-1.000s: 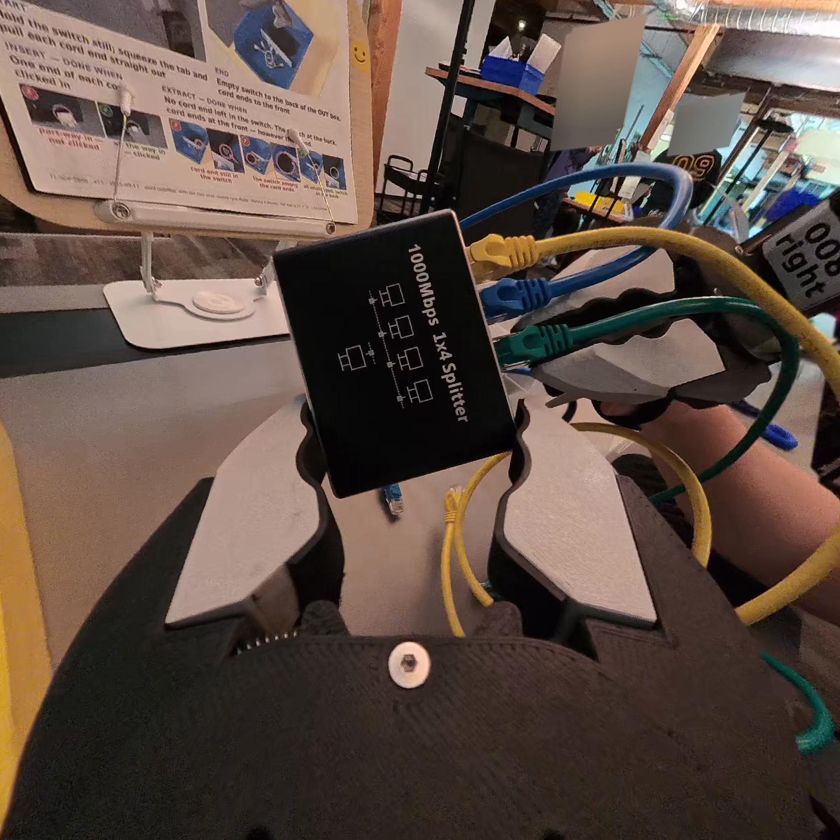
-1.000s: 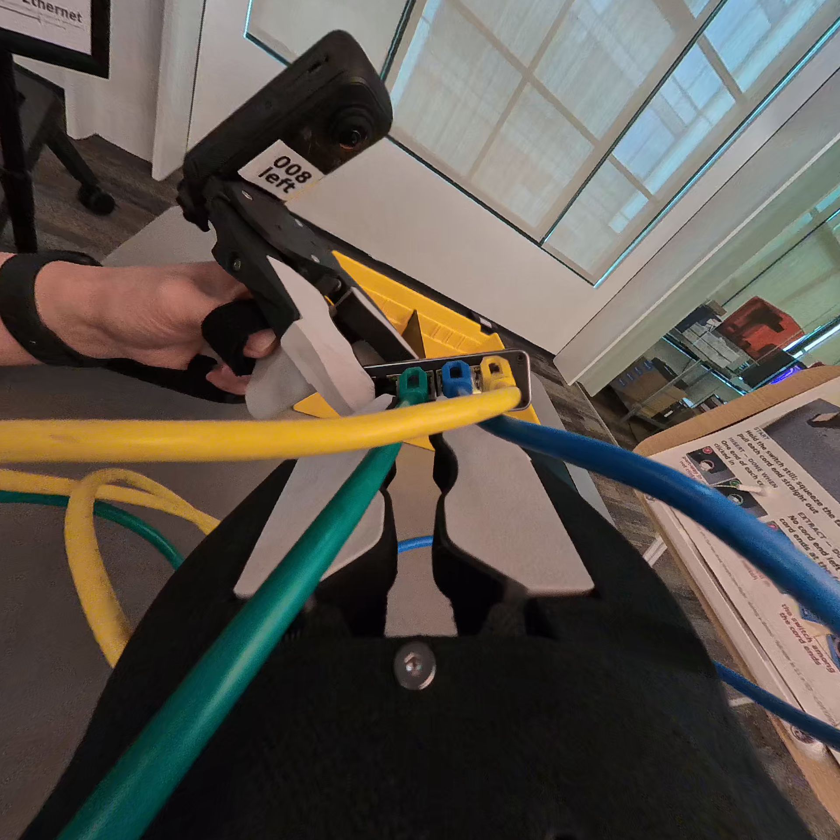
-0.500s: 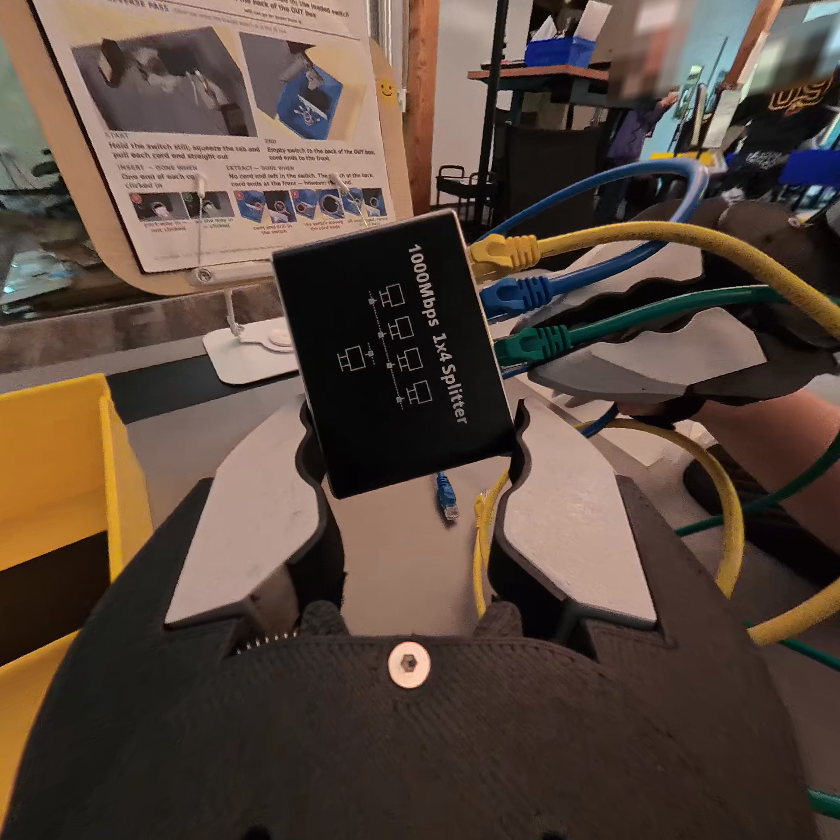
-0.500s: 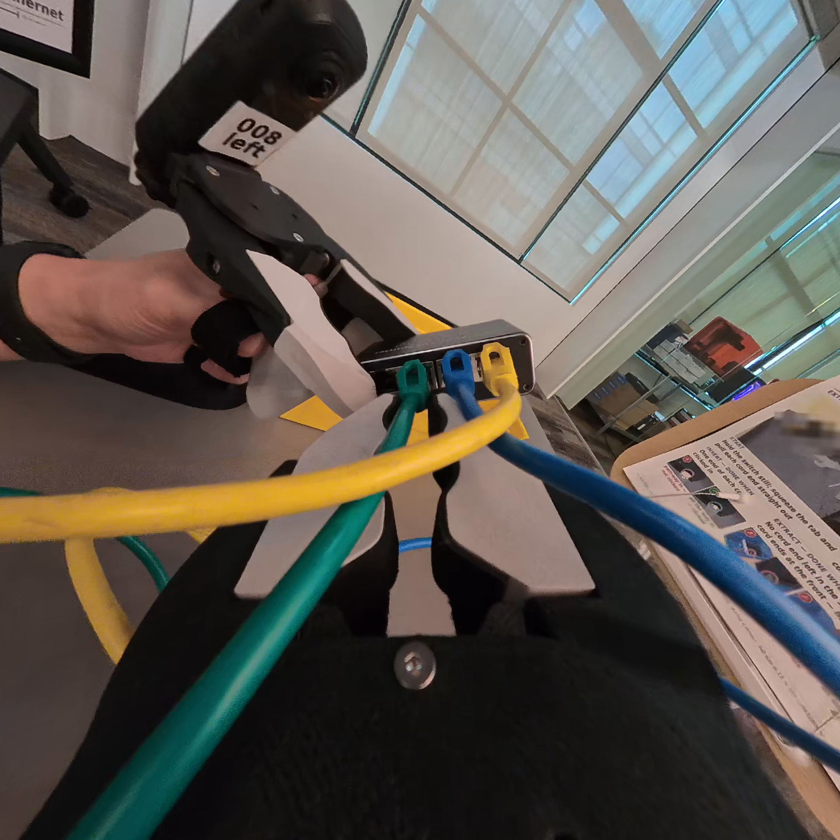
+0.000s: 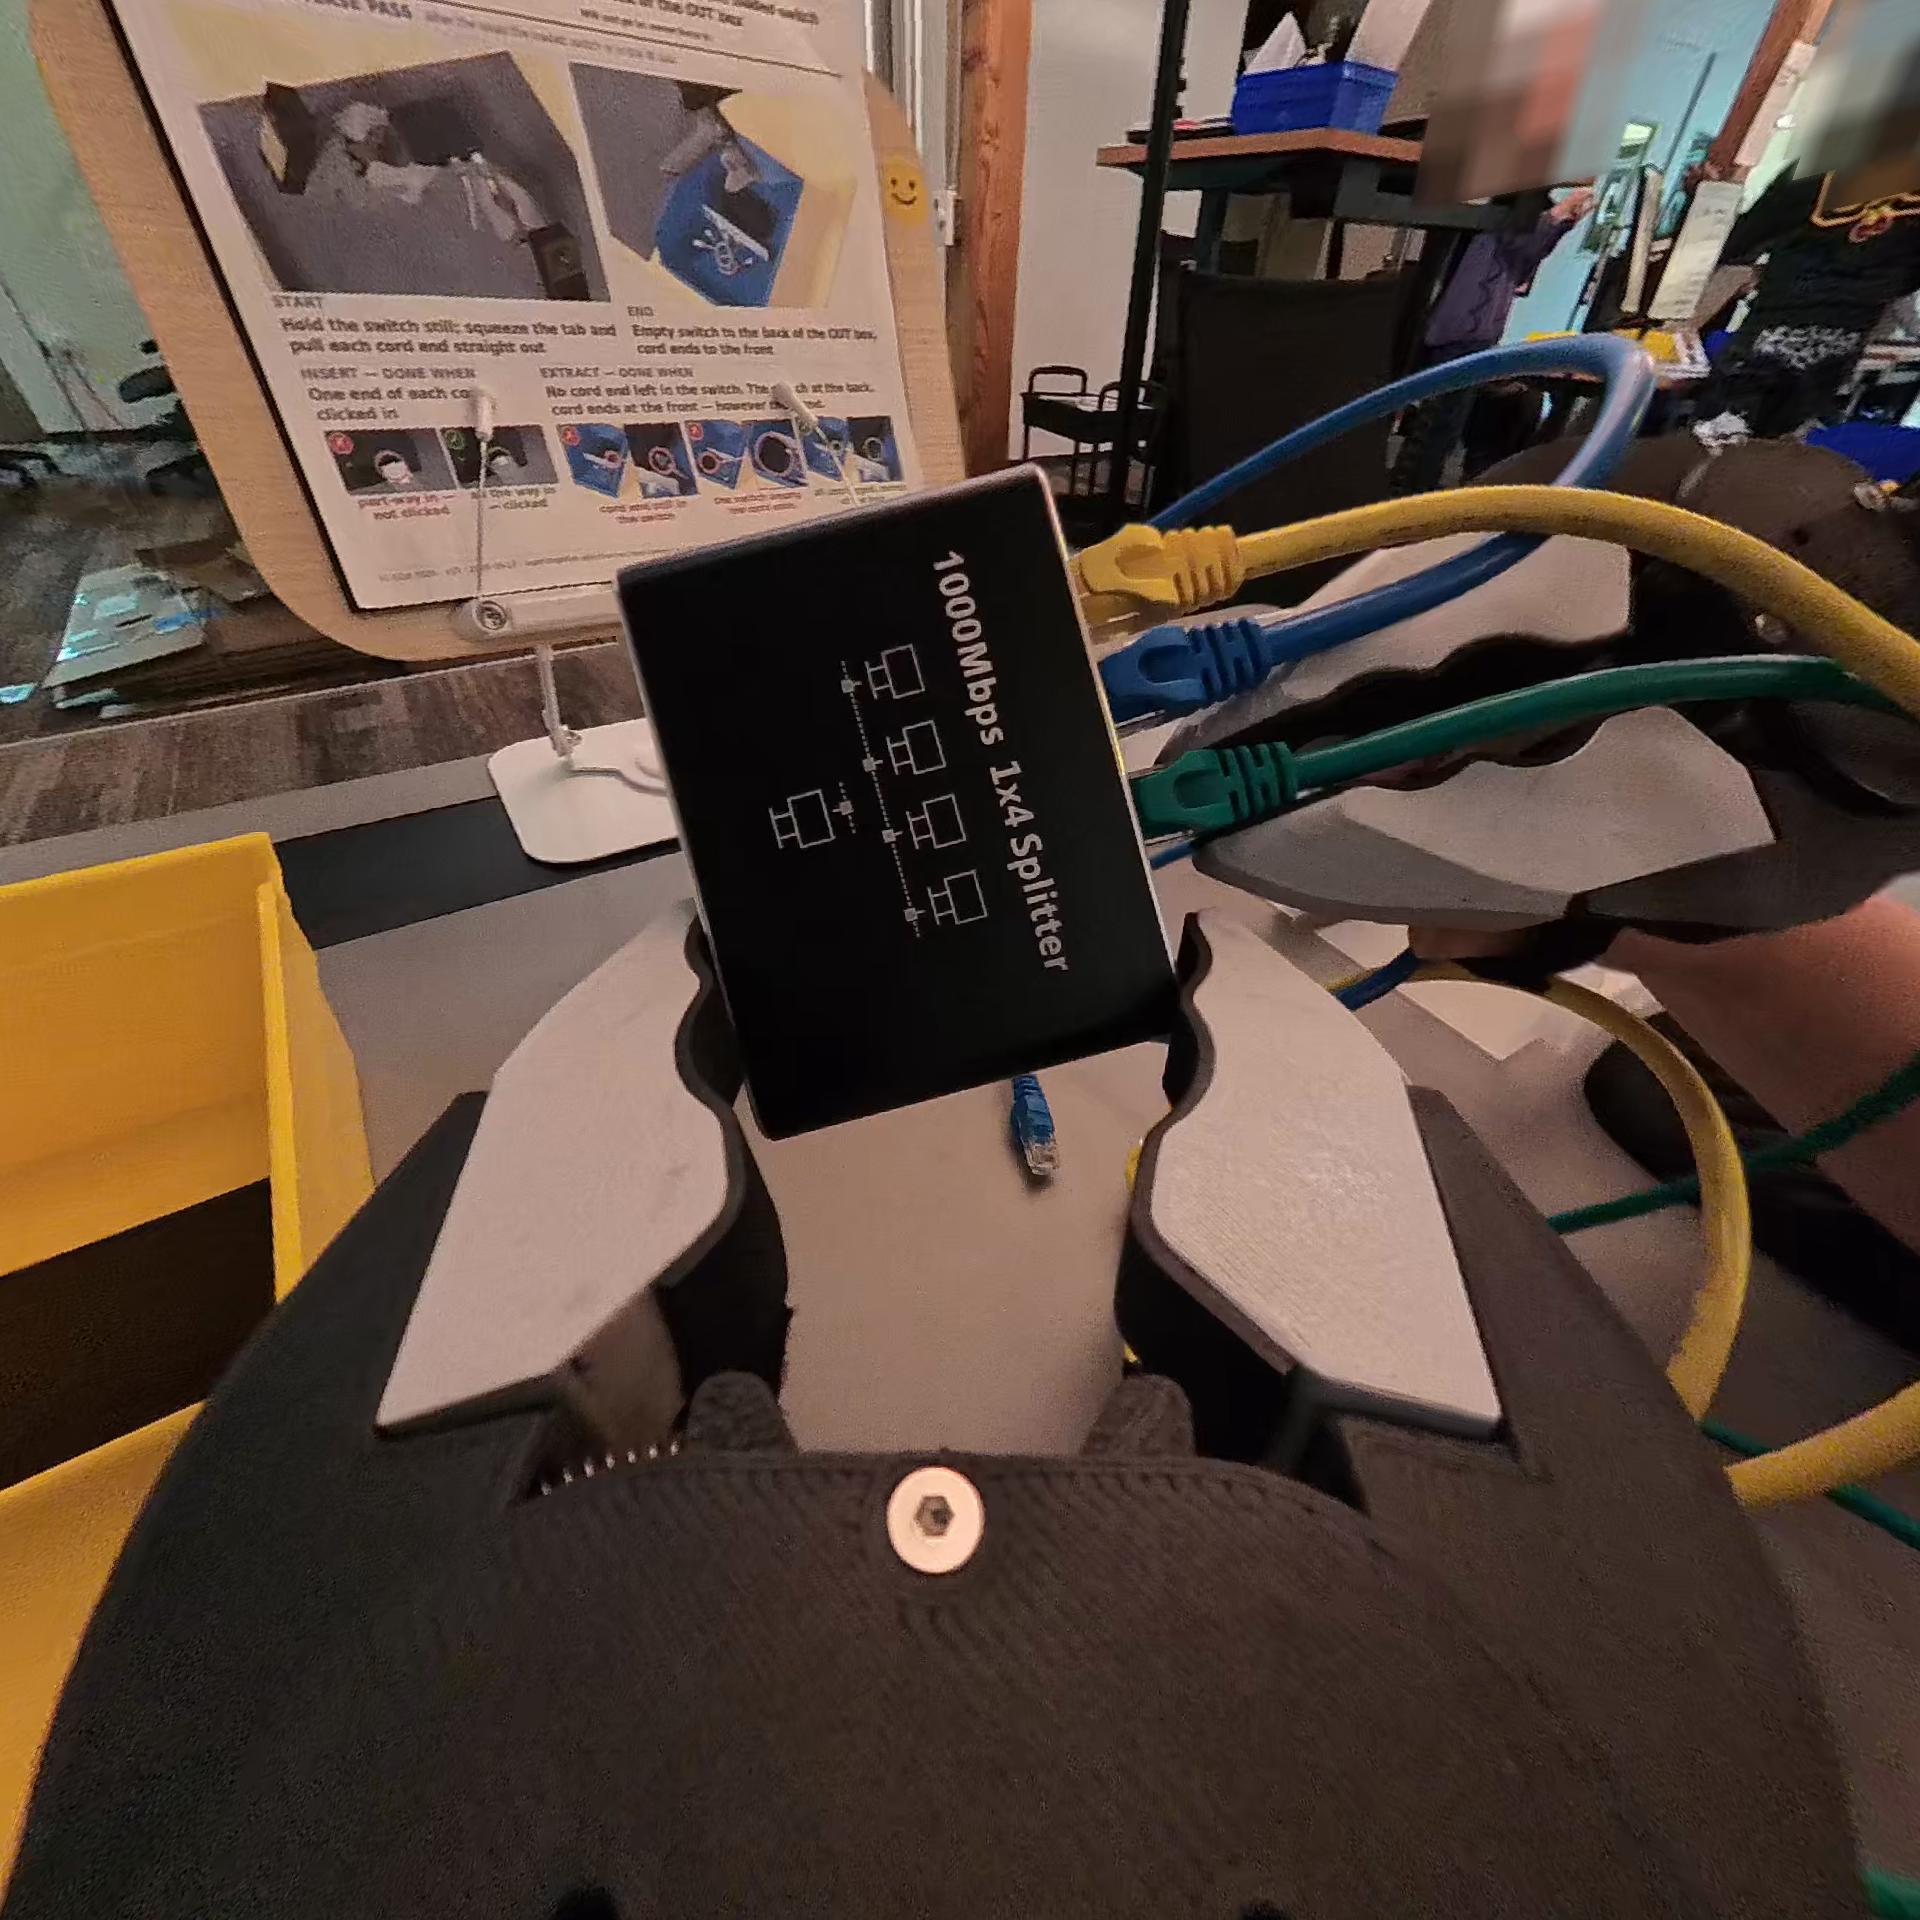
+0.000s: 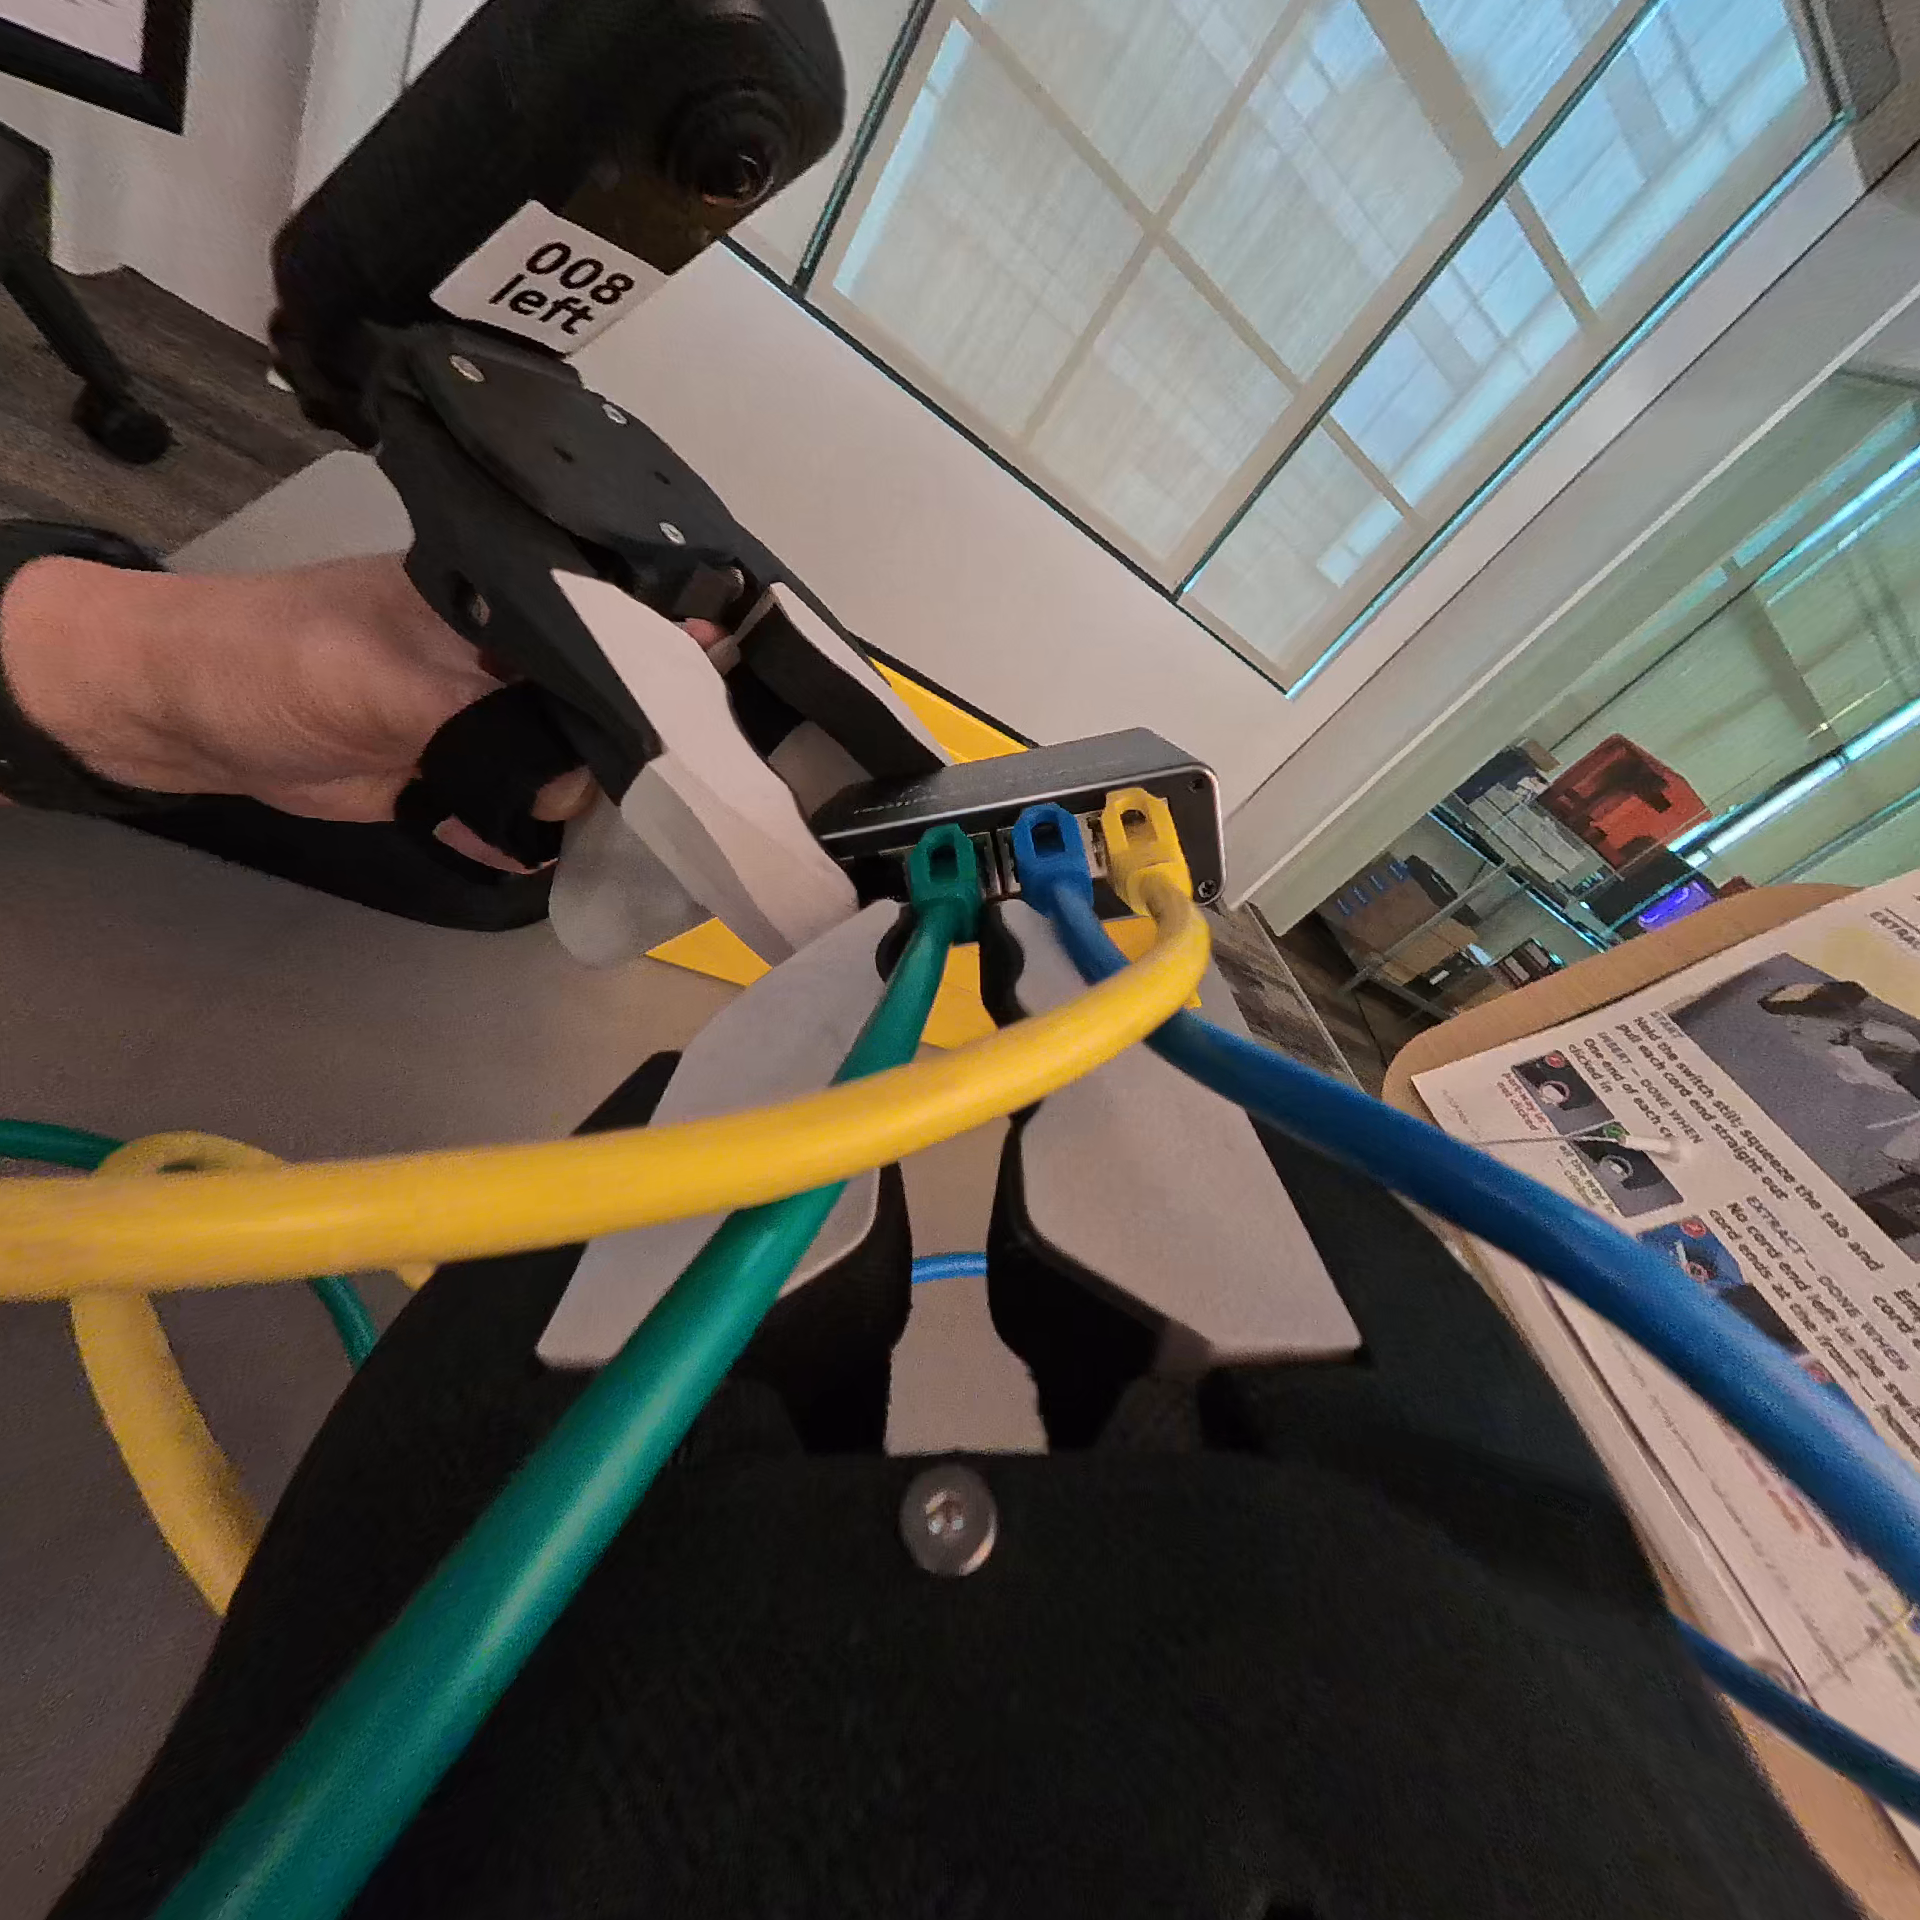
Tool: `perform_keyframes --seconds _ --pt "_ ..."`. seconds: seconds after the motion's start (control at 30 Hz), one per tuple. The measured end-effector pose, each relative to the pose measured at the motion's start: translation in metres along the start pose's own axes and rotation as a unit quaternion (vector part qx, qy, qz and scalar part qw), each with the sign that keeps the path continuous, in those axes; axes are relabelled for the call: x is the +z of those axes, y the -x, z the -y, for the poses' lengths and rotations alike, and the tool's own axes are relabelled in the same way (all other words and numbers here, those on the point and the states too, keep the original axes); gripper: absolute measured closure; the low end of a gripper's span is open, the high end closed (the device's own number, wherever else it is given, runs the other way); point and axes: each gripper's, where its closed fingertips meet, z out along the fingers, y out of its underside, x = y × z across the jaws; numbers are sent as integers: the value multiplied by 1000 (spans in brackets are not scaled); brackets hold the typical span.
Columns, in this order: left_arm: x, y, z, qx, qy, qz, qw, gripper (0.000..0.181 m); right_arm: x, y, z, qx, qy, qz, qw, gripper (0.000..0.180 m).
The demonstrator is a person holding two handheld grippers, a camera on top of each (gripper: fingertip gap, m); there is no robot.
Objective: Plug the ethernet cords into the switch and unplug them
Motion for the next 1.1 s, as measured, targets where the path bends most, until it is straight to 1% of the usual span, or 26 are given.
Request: perform_keyframes --seconds 0.03,0.1,0.17,0.33,0.4,0.47,0.53,0.6,0.63,0.67,0.73,0.77,0.83,0.87,0.9,0.93,1.03,1.1 --pt "1 2 1 -7 -6 4 1000 100 1 -3 0 1 3 -10 1000 167" --pt "3 1 8 -12 -32 -4 999 100 1 -7 4 -3 -4 -24 1000 168" --pt "3 1 10 -10 -41 -5 999 100 -2 -8 1 -21 18 -20 999 169" --pt "-13 28 16 -30 -64 32 997 101 -16 -7 -16 -75 77 29 994 166" --pt "-20 35 14 -27 -61 39 997 101 -27 -6 -27 -64 116 68 989 168" --pt "-24 39 10 -15 -54 46 997 101 -45 1 -37 -31 153 127 980 170" --pt "-28 39 7 0 -50 51 997 101 -71 17 -45 33 198 212 956 171" --pt "-33 38 9 26 -58 61 996 101 -95 29 -36 88 193 277 937 172" --pt "-36 36 11 44 -64 68 995 101 -102 26 -28 100 177 280 938 171" --pt "-39 34 13 67 -69 74 993 101 -105 22 -14 110 144 277 944 171" --pt "-43 29 19 120 -75 92 986 101 -106 9 28 142 39 258 955 168" --pt "-45 25 22 147 -77 99 981 101 -107 0 50 167 -14 245 955 164" --pt "-46 11 28 195 -82 98 972 101 -104 -28 76 239 -82 184 950 157" --pt "-45 2 32 215 -86 95 968 101 -100 -40 77 281 -89 154 943 156" --pt "-44 -7 34 237 -89 92 963 101 -95 -49 72 320 -79 130 935 151" --pt "-43 -17 36 258 -90 88 958 101 -90 -50 67 341 -68 126 929 140" --pt "-35 -45 37 318 -87 74 941 101 -72 -42 37 394 7 136 909 113" --pt "-29 -61 34 343 -80 62 934 100 -67 -29 30 439 37 182 879 108"
